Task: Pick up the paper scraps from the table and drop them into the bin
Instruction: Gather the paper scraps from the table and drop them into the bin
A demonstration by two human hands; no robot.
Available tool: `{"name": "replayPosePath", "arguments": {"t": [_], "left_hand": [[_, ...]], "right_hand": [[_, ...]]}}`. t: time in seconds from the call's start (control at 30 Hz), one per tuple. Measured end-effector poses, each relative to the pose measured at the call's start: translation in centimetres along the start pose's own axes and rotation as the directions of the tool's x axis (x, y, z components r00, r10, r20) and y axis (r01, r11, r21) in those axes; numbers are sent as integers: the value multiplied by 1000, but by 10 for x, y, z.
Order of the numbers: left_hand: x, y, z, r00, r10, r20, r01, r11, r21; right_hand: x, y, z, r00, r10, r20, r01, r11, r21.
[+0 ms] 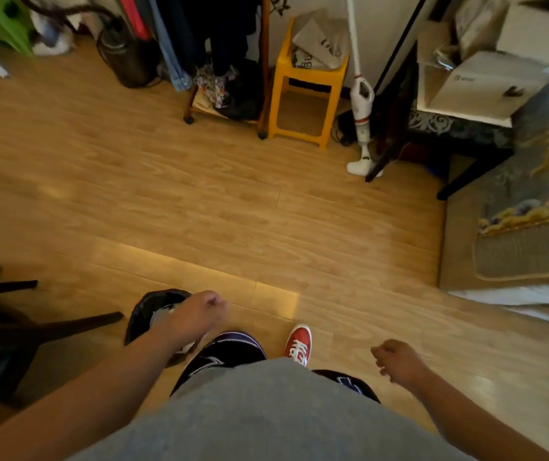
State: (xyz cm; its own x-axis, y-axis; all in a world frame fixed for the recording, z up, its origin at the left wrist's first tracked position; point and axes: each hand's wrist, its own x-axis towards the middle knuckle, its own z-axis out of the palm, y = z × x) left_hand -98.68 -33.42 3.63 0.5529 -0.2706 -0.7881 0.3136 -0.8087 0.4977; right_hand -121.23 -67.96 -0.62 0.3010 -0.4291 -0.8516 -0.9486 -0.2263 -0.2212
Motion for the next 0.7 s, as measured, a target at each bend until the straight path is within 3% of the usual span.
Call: {"name": "replayPosePath", "arguments": {"t": [0.37, 0.53, 0.7], "left_hand": [[45, -85, -85, 927, -365, -87, 350, 925, -149], [67, -92, -132, 896, -434, -94, 389, 869, -307], [89, -72, -184, 904, -411, -119, 333, 850, -408]], "right_hand": [[68, -298, 0, 933, -284, 221, 339, 898, -279], [81, -412, 16, 906, -318, 280, 398, 865, -306], [91, -494, 9, 904, -331, 271, 413, 838, -357]]}}
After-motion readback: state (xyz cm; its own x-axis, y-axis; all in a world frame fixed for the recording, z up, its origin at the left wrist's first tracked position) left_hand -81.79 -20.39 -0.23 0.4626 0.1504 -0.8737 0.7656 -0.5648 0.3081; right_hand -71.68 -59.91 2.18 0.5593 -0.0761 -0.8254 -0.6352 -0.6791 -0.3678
